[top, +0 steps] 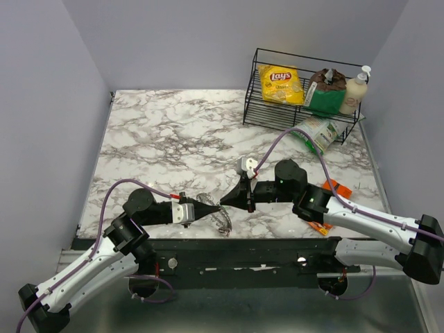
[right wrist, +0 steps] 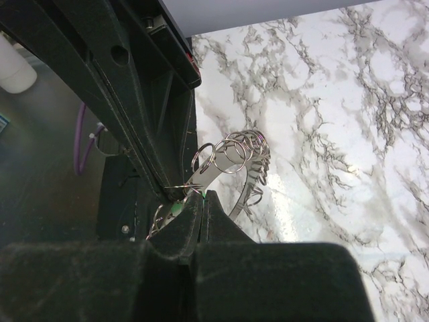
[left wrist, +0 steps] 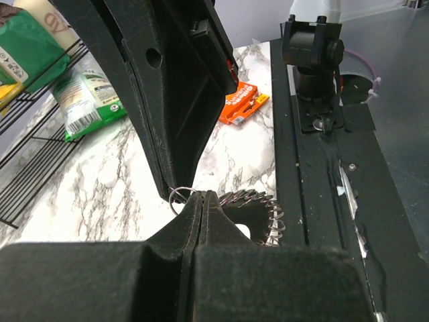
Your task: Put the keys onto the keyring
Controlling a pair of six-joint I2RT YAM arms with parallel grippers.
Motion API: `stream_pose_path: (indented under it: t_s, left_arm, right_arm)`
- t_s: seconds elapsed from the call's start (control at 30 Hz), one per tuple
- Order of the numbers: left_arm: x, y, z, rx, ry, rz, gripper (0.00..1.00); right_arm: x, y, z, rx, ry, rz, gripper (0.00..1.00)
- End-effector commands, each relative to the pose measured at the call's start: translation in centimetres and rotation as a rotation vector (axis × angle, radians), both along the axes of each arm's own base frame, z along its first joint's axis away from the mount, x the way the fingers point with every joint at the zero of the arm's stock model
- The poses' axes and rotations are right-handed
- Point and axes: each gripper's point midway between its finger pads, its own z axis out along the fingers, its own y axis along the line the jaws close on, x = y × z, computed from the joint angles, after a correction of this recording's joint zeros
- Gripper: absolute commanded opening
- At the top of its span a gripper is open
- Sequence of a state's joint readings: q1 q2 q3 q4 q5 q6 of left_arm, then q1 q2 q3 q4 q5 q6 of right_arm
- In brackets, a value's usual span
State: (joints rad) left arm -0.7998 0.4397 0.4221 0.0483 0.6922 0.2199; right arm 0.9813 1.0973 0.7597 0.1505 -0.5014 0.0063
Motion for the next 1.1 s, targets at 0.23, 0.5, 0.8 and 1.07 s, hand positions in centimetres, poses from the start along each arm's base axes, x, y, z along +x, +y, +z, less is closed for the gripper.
stream_pose_path:
  t_s: [0.23, 0.5, 0.8, 1.07]
  left_arm:
    - [-2.9, 0.2, 6.8, -0.185, -0.229, -0.126, 0.0]
    - [-3.1, 0.2, 6.9, -0.185, -0.229, -0.142, 0.0]
    - [-3.1, -0.1, 7.2, -0.198, -0.239, -0.153, 0.0]
    - [-3.0, 0.0, 7.2, -0.206, -0.241, -0.143, 0.0]
  right_arm:
    - [0.3, -1.4, -5.8, -0.157, 0.055, -0.047, 0.01]
    - [0.0, -1.7, -6.4, -0.167, 0.064, -0.047, 0.01]
    - [0.0, -1.9, -7.0, -0.178, 0.071, -0.052, 0.01]
    - [0.9, -2.6, -7.7, -0.193, 0.07, -0.128, 0.01]
